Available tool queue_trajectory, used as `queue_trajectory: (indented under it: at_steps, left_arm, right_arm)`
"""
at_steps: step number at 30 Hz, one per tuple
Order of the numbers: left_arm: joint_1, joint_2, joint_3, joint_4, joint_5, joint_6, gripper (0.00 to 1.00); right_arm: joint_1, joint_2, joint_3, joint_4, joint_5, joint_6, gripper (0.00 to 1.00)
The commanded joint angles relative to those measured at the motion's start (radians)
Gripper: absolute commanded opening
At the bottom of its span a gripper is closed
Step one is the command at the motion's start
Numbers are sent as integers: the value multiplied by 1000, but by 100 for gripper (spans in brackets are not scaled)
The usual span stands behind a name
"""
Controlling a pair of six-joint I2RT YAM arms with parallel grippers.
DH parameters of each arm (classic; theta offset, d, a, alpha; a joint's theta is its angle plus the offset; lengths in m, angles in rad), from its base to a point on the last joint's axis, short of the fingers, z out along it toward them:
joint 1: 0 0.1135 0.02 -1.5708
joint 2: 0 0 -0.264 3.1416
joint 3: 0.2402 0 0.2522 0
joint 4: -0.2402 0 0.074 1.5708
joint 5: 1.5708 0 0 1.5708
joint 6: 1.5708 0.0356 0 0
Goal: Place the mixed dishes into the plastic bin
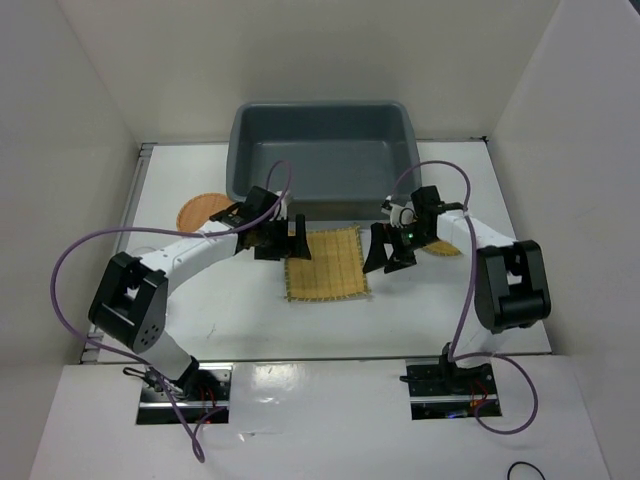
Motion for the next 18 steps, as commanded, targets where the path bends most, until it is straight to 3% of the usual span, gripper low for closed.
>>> queue_trajectory:
  at_steps: [1, 7, 18]
  left_arm:
    - [9, -3, -31, 89, 29, -65, 100]
    - [44, -126, -232, 175, 29, -172, 100]
    - [44, -62, -430, 445, 117, -312, 100]
  right_arm:
    - [10, 63, -17, 136, -134, 114, 98]
    - [19, 178, -42, 255, -116, 215, 98]
    - [50, 265, -51, 291, -128, 224, 98]
